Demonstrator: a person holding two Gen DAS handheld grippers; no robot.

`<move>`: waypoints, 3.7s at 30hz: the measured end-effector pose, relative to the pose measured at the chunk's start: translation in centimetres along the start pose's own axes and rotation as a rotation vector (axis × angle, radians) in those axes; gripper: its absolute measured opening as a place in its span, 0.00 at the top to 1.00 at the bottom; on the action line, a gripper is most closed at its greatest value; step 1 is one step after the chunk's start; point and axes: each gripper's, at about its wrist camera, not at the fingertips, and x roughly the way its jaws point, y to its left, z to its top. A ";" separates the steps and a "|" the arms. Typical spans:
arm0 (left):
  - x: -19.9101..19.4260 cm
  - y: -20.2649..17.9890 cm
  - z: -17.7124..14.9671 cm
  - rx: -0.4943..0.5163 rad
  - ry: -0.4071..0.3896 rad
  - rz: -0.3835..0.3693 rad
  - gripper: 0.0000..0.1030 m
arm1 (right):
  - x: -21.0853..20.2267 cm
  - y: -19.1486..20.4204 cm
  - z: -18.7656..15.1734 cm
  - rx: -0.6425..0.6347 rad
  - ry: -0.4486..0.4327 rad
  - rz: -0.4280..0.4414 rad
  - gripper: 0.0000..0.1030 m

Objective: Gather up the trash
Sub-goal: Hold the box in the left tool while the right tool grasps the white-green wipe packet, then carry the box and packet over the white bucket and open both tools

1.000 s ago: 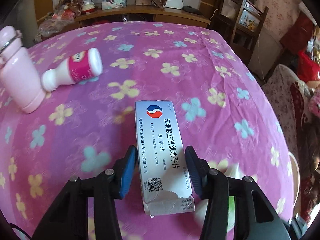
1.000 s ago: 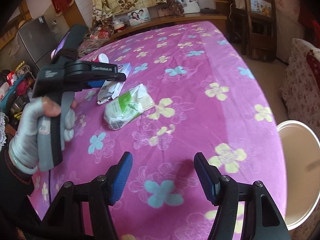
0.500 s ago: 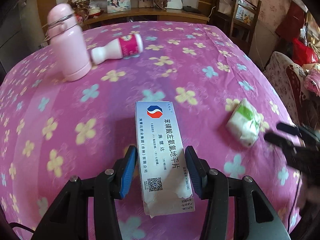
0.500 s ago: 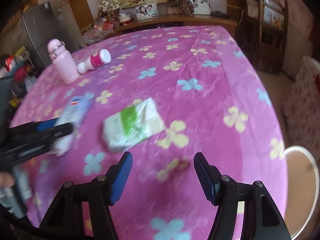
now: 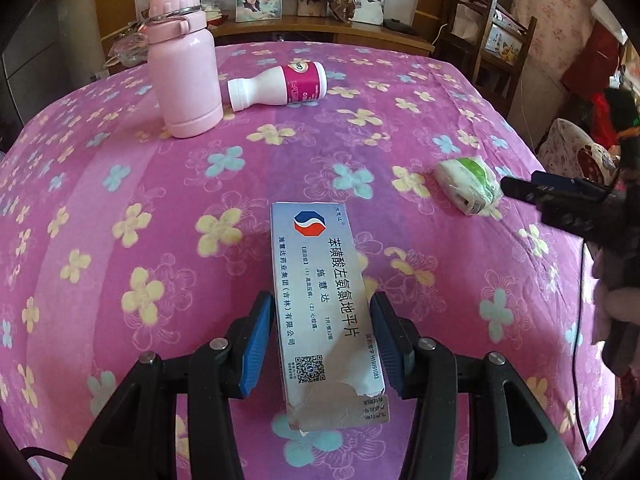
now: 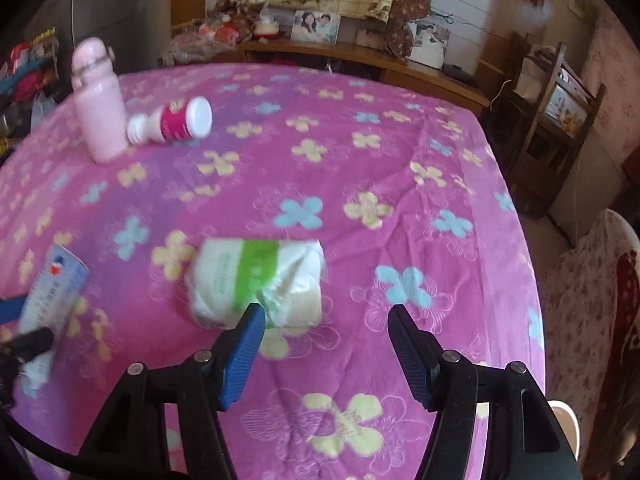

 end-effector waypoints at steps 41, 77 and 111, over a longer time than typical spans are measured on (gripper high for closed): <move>0.5 1.6 -0.2 -0.095 0.010 -0.008 0.49 | 4.8 5.4 2.4 -0.332 0.099 0.277 0.27; -4.9 -12.7 -3.4 0.132 -0.073 -0.113 0.51 | -12.6 -4.6 -12.6 0.157 -0.098 0.150 0.59; -1.1 -37.0 -3.9 0.401 0.056 -0.407 0.51 | -15.2 -25.7 -24.9 0.615 -0.042 -0.133 0.57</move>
